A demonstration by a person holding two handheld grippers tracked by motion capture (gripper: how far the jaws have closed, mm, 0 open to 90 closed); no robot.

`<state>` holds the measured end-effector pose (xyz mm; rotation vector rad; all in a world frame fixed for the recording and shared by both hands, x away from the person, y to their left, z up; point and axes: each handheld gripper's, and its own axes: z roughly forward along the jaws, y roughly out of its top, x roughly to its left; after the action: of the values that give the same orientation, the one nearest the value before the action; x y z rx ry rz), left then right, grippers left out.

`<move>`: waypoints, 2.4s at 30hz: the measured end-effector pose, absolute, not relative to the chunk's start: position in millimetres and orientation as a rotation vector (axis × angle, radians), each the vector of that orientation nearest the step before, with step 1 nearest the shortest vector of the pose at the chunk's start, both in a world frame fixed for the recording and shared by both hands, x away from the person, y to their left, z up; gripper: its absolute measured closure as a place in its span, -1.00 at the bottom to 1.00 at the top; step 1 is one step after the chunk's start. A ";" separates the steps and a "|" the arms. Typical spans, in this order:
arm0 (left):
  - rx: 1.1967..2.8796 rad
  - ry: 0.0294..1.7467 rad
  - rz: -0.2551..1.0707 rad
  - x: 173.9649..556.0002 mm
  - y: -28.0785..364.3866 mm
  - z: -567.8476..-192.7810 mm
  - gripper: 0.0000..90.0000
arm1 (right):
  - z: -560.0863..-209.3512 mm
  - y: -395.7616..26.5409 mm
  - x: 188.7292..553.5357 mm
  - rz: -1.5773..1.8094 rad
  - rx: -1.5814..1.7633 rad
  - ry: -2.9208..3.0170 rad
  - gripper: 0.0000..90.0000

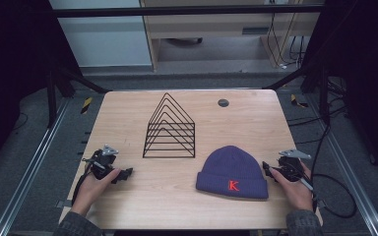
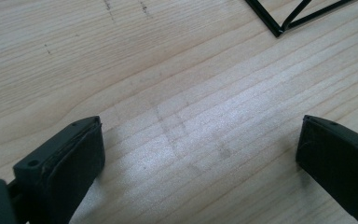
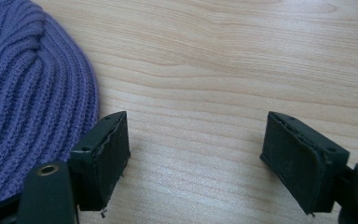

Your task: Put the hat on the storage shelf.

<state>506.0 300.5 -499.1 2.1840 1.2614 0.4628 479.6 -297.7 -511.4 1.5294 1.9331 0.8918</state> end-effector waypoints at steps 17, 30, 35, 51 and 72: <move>2.209 1.262 0.453 504.8 297.9 -497.9 -1.00 | -494.1 -288.0 480.6 0.863 1.528 1.936 -0.36; 2.211 1.262 0.453 504.8 297.5 -497.8 -1.00 | -459.5 -256.8 507.1 0.791 1.431 2.147 -0.44; 2.211 1.260 0.452 504.5 297.1 -497.9 -1.00 | -447.0 -246.2 524.3 0.775 1.421 2.257 -0.32; 2.219 1.249 0.445 504.5 295.4 -497.8 -1.00 | -462.1 -217.0 552.7 0.789 1.430 2.410 0.02; 2.208 1.230 0.401 503.5 294.6 -493.9 -0.92 | -465.2 -203.4 550.9 0.813 1.396 2.504 0.69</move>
<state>503.5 294.6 -493.9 2.2079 1.2296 0.4010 550.9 -203.4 -465.2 1.3960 2.5039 0.8125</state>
